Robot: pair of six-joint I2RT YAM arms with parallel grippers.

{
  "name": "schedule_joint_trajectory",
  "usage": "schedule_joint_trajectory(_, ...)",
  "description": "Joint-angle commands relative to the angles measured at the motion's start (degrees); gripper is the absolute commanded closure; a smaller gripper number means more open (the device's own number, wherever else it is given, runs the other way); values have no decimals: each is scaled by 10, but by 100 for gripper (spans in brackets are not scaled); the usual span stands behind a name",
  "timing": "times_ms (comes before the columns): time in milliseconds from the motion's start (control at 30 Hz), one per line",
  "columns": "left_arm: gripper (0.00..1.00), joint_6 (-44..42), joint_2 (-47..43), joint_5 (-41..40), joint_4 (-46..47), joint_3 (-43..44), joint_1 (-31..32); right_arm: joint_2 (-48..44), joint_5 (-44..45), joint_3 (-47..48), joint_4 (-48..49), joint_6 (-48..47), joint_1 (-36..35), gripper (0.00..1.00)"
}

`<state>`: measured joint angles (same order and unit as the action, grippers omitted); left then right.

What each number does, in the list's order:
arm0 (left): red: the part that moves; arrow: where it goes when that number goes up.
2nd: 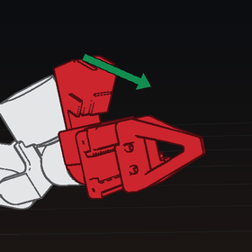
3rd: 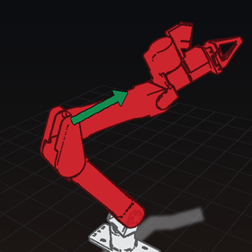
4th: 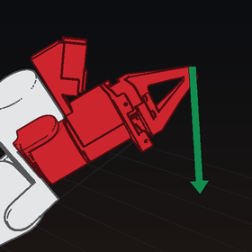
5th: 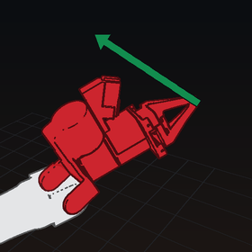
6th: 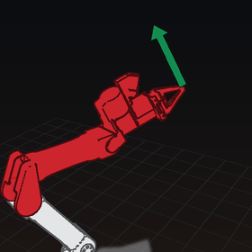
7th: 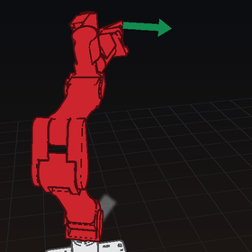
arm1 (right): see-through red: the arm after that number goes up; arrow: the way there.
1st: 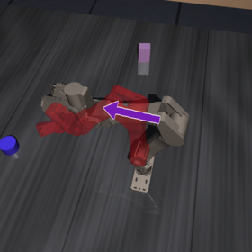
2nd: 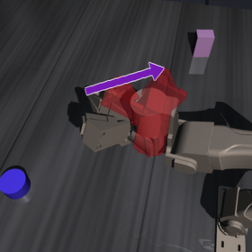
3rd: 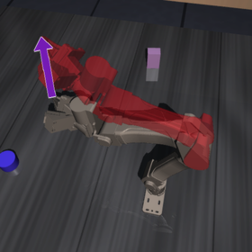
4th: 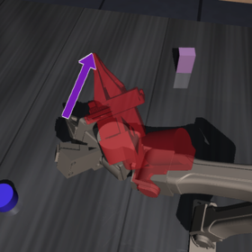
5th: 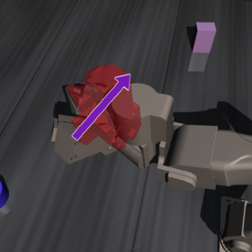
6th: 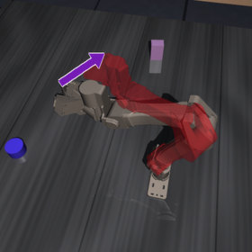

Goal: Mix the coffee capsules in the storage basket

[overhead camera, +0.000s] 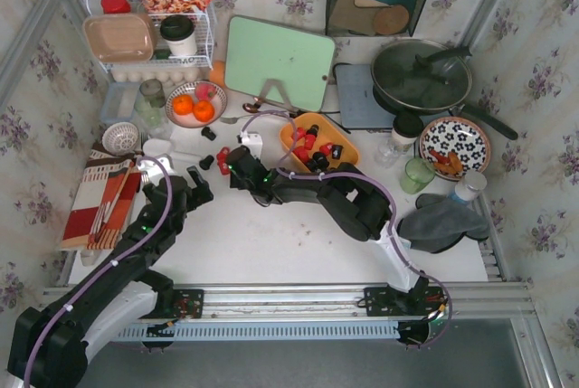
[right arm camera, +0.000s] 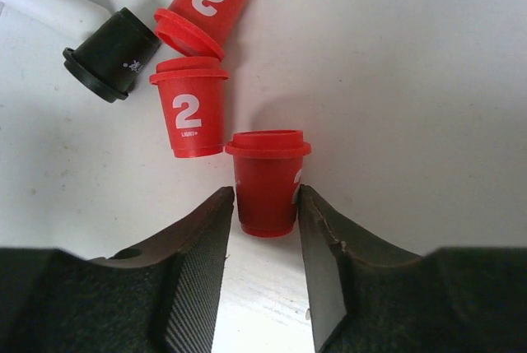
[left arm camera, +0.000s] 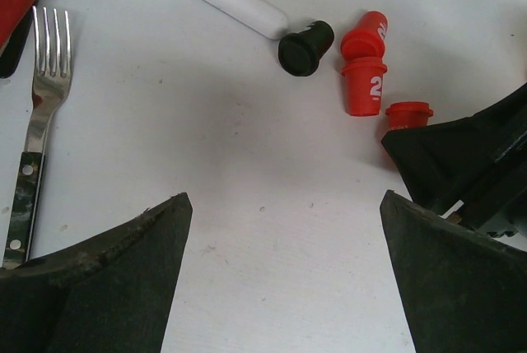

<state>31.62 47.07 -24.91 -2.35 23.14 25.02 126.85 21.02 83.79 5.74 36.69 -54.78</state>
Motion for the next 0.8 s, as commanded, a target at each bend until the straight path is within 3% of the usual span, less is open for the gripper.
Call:
schedule_joint_trajectory(0, 1, 4, 0, 3, 0, 7, -1, -1, 17, -3, -7, -10, -1, 57)
schedule_joint_trajectory(300, 1, 5, 5, 6, -1, 9, -1, -54, 22, -54, 28, -59, -1, 69)
schedule_joint_trajectory(767, 1, 6, 13, 12, -3, 13, -1, -248, 161, -192, 57, -164, 37, 70)
